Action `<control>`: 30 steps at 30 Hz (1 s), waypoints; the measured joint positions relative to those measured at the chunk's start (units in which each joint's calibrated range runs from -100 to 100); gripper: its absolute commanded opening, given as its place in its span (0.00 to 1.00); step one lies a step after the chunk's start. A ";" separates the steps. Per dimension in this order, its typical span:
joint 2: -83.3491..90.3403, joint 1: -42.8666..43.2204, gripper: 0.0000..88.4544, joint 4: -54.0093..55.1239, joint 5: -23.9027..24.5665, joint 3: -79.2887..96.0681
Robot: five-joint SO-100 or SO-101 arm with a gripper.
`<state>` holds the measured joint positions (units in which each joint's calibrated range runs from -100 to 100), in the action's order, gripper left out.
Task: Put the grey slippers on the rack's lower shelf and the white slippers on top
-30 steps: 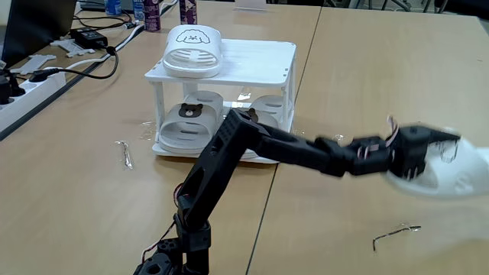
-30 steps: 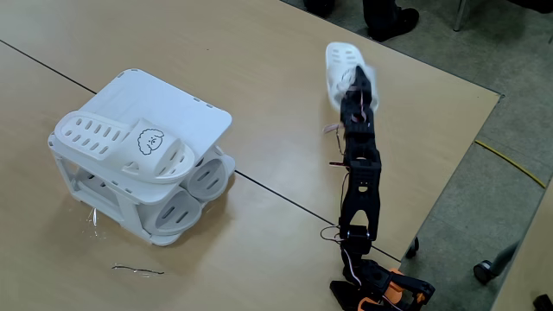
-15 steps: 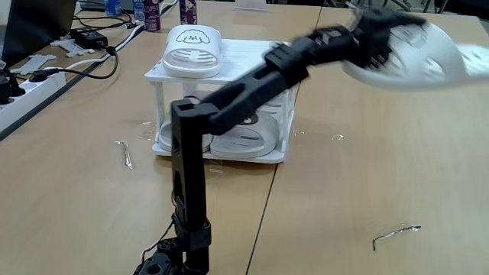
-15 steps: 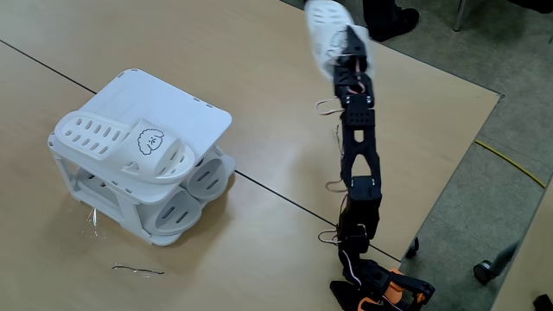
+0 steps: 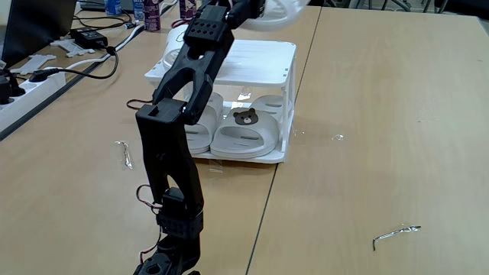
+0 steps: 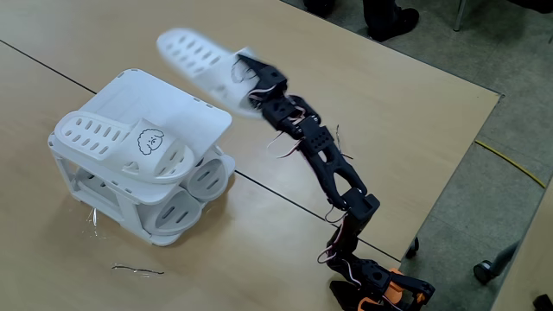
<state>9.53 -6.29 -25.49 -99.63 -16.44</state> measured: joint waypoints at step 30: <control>-47.67 8.24 0.02 0.00 0.00 -43.40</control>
<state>-38.14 1.95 -25.49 -99.63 -59.84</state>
